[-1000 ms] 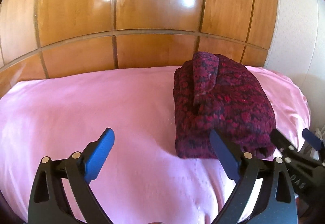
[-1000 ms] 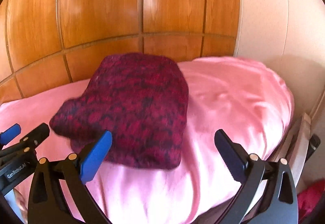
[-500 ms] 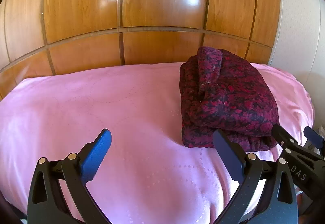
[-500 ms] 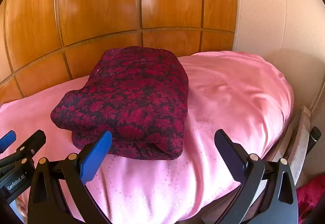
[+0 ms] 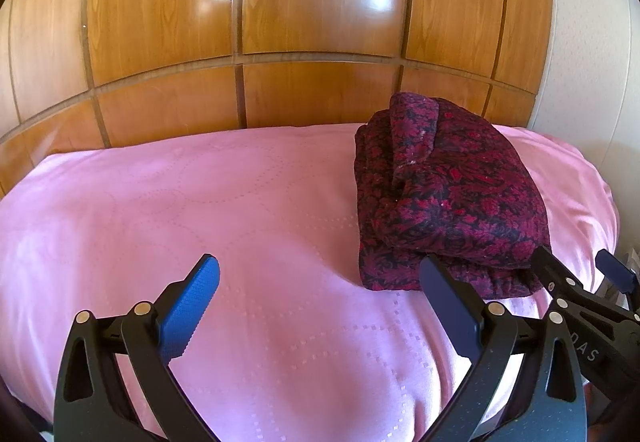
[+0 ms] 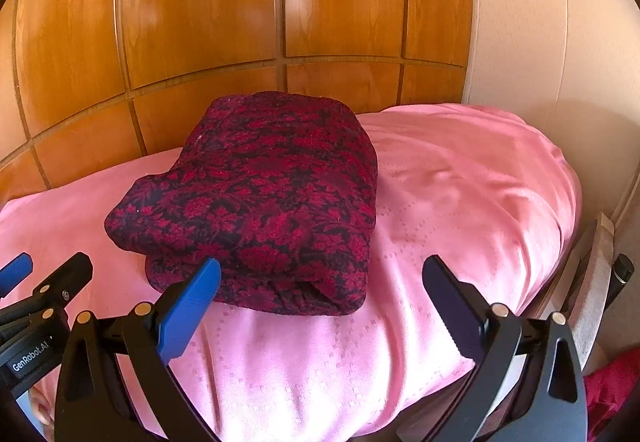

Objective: Fold small clothes

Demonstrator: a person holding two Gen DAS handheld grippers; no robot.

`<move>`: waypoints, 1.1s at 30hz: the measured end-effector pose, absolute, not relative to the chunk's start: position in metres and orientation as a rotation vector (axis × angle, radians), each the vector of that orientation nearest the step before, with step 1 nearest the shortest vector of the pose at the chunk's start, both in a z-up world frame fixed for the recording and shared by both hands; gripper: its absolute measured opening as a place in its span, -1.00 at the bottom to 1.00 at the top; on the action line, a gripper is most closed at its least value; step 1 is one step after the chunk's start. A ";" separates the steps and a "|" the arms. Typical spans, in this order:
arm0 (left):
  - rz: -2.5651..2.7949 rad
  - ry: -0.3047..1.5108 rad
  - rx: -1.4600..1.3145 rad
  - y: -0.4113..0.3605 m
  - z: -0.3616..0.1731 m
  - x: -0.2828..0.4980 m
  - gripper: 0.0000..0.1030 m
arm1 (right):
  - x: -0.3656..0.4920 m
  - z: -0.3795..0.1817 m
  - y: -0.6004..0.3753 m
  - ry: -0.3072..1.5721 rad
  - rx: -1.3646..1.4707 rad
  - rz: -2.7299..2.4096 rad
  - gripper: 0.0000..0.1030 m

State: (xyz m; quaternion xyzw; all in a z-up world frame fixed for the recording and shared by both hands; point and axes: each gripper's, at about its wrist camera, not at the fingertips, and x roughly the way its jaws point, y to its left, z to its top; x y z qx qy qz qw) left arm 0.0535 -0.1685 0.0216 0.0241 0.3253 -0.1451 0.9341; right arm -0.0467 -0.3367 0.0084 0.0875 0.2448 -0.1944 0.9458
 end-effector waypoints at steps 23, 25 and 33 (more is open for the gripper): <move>-0.270 0.628 0.060 -0.169 0.028 0.051 0.92 | -0.045 0.005 -0.335 0.523 0.185 -0.374 0.95; -0.266 0.639 0.057 -0.167 0.027 0.054 0.92 | -0.045 0.005 -0.334 0.523 0.185 -0.371 0.95; -0.262 0.661 0.043 -0.166 0.022 0.054 0.92 | -0.044 0.003 -0.335 0.529 0.195 -0.371 0.95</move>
